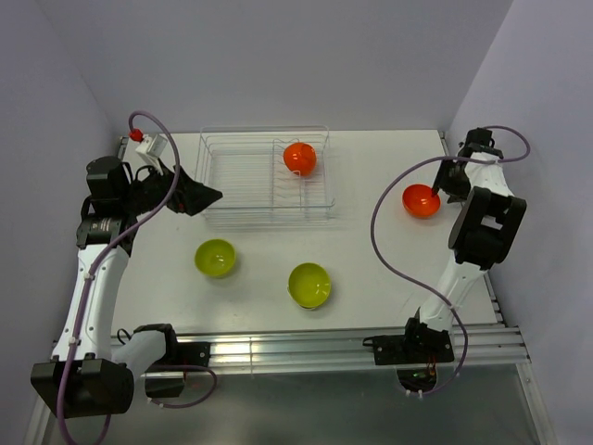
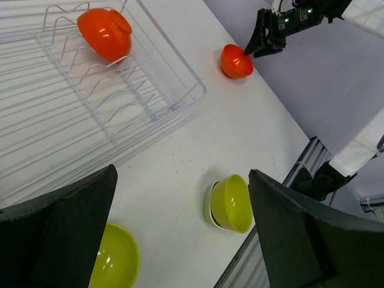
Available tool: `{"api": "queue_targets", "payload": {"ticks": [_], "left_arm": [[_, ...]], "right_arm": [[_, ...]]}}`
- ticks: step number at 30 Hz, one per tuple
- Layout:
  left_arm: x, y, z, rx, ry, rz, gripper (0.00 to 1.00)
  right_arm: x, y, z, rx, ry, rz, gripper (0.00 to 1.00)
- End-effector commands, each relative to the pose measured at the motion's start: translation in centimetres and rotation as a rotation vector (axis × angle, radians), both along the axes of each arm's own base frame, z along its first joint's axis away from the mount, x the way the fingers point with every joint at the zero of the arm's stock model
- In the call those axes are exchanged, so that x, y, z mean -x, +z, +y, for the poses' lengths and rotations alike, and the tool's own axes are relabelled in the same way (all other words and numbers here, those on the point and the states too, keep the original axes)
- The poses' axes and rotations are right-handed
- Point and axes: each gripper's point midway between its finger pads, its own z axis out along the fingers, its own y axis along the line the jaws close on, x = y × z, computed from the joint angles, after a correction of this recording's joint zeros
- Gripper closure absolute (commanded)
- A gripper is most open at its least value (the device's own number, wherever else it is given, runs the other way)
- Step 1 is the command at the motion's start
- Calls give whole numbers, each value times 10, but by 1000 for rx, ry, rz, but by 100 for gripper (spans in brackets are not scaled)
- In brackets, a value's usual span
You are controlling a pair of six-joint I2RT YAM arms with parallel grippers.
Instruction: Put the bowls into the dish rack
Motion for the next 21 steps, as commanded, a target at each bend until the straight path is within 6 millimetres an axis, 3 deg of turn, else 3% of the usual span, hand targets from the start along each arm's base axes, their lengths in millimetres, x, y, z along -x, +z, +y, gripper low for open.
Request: {"api": "queue_targets", "payload": {"ticks": [1, 8, 11, 12, 13, 15, 17, 20, 21], "left_arm": [[1, 6, 2, -23, 5, -55, 3], [0, 6, 1, -17, -3, -49, 3], [0, 5, 1, -12, -7, -37, 4], [-1, 5, 1, -11, -5, -36, 4], [-1, 4, 1, -10, -5, -34, 5], [-1, 4, 1, -7, -2, -31, 5], [-1, 5, 0, -1, 0, -30, 5], [0, 10, 0, 3, -2, -36, 6], [0, 12, 0, 3, -2, -38, 6]], "right_arm": [[-13, -10, -9, 27, -39, -28, 43], [-10, -37, 2, -27, -12, 12, 62], [-9, -36, 12, -70, 5, 2, 76], [-9, -36, 18, -94, 13, 0, 87], [-7, -35, 21, -110, 17, 4, 91], [-6, -27, 24, -119, 19, -13, 100], [-3, -21, 28, -130, 25, -20, 100], [-1, 6, 34, -130, 46, -90, 100], [-1, 32, 37, -120, 63, -156, 100]]}}
